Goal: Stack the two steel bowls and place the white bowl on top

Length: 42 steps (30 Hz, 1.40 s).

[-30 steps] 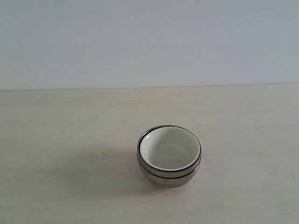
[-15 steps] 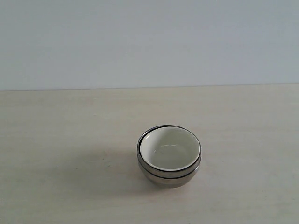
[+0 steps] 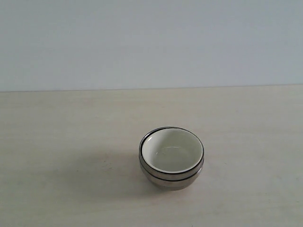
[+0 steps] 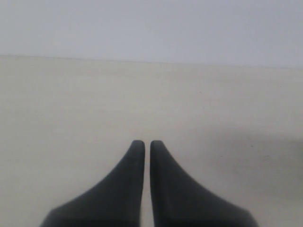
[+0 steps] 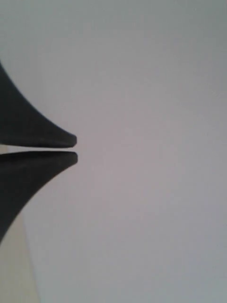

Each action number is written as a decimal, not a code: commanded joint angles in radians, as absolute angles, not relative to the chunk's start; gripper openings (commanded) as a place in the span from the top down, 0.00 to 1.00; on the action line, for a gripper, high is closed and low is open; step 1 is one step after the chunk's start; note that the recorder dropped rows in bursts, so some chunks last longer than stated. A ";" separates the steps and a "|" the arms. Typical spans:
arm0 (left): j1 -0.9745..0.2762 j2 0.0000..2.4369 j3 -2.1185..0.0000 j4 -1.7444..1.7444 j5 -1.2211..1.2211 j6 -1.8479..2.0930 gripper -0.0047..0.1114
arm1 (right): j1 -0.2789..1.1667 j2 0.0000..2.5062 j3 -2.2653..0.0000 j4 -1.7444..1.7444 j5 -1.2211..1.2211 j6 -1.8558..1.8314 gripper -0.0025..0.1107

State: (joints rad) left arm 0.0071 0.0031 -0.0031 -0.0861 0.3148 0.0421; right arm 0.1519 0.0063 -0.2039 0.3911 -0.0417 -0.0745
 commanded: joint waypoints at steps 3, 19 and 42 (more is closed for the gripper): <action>0.002 0.000 0.000 -0.086 0.307 0.037 0.93 | 0.150 0.000 0.000 0.392 -0.177 -0.045 0.98; 0.002 0.000 0.000 -0.086 0.307 0.037 0.93 | 0.150 0.000 0.000 0.386 -0.007 -0.093 0.98; 0.002 0.000 0.000 -0.086 0.307 0.037 0.93 | 0.150 0.000 0.000 0.031 0.075 0.126 0.98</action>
